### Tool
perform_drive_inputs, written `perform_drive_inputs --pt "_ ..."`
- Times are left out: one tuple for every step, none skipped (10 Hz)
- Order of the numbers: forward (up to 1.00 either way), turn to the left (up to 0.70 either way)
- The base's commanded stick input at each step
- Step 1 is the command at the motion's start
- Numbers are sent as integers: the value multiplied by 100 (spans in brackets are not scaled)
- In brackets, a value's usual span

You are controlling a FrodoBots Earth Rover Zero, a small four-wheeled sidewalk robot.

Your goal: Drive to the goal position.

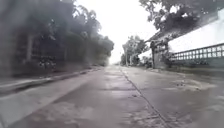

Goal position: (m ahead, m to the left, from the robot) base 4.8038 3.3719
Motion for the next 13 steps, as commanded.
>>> perform_drive_inputs --pt "70 0" --pt "70 0" --pt "70 0" --pt "70 0" --pt "70 0" --pt "70 0" --pt "70 0" --pt "70 0" --pt "70 0" --pt "70 0" --pt "70 0" --pt "70 0" --pt "70 0"
